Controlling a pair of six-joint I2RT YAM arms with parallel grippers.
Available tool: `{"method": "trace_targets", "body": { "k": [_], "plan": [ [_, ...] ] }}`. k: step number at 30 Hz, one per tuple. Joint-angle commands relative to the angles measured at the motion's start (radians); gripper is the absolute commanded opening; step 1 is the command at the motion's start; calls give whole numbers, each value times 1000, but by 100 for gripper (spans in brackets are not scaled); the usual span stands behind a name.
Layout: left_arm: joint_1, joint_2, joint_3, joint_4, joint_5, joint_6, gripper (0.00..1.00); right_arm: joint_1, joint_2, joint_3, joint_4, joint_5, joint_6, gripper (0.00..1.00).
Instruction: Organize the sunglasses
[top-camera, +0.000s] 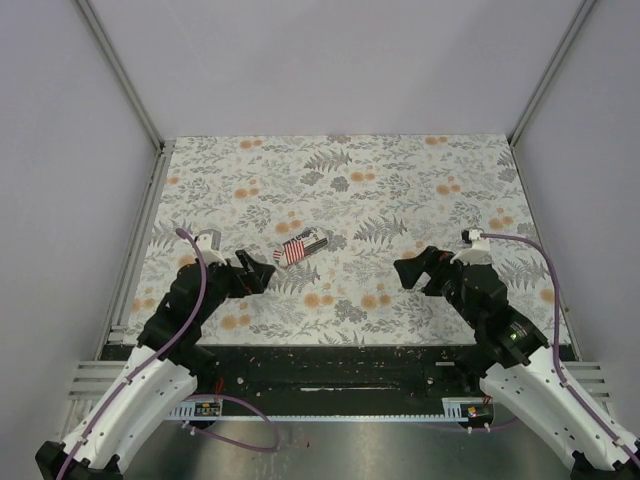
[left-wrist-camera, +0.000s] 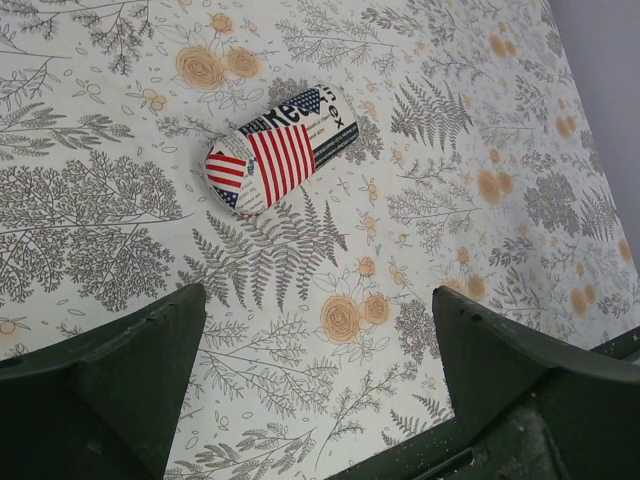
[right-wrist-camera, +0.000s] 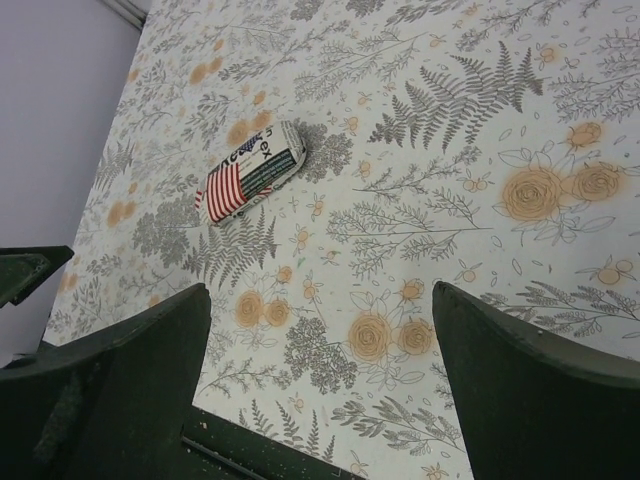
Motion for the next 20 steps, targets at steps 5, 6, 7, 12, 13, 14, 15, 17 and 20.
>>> {"method": "trace_targets", "body": {
  "k": [5,6,7,12,13,14,15,17,20],
  "plan": [
    [-2,-48,-48,120,-29,-31,99,-3,-53,-28,-47,75,21,99],
    [-2,-48,-48,123,-27,-29,99,-2,-51,-25,-52,80,23,100],
    [-2,-48,-47,123,-24,-28,99,-3,-46,-24,-50,80,21,99],
    [-2,-52,-42,109,-34,-23,99,-3,-37,-10,-58,83,8,100],
    [-2,-54,-42,106,-35,-22,99,-3,-36,-10,-60,85,6,99],
    [-2,-58,-41,106,-34,-20,99,-2,-36,-10,-60,85,5,99],
    [-2,-61,-42,109,-29,-16,99,-3,-33,-10,-60,83,5,99],
    [-2,-60,-39,111,-20,-2,99,-2,-26,-12,-60,76,3,99],
    [-2,-51,-25,99,-26,7,99,-3,-17,-15,-60,79,12,99]
  ]
}}
